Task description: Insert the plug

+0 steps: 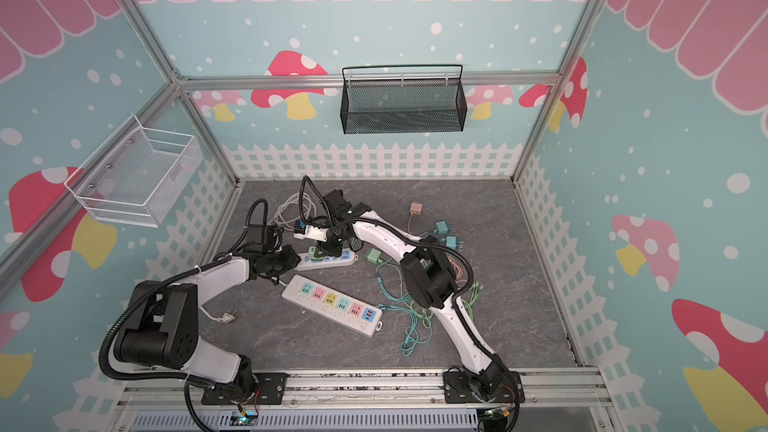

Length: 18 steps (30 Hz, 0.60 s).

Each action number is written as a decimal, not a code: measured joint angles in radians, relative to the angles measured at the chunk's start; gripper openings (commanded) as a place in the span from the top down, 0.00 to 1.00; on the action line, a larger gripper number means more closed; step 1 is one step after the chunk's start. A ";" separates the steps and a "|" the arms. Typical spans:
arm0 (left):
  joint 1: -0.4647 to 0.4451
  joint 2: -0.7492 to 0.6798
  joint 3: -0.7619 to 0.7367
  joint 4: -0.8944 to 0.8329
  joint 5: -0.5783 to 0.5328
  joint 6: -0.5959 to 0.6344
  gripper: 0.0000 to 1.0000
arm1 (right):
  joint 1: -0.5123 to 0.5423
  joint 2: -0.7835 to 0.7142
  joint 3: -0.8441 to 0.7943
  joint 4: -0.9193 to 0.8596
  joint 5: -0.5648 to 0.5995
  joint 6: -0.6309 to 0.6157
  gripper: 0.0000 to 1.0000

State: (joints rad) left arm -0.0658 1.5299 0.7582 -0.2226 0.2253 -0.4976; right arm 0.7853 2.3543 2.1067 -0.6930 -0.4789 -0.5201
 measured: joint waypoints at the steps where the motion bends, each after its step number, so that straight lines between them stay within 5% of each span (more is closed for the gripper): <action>1: 0.000 0.002 0.000 0.000 0.000 0.002 0.78 | 0.002 0.001 0.000 0.000 0.003 -0.003 0.95; 18: 0.006 0.021 0.011 0.008 0.010 0.023 0.79 | 0.007 0.012 0.001 0.013 0.031 -0.035 0.95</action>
State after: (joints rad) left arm -0.0601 1.5509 0.7692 -0.2146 0.2352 -0.4744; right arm 0.7921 2.3665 2.1075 -0.6804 -0.4480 -0.5556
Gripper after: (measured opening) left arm 0.215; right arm 0.273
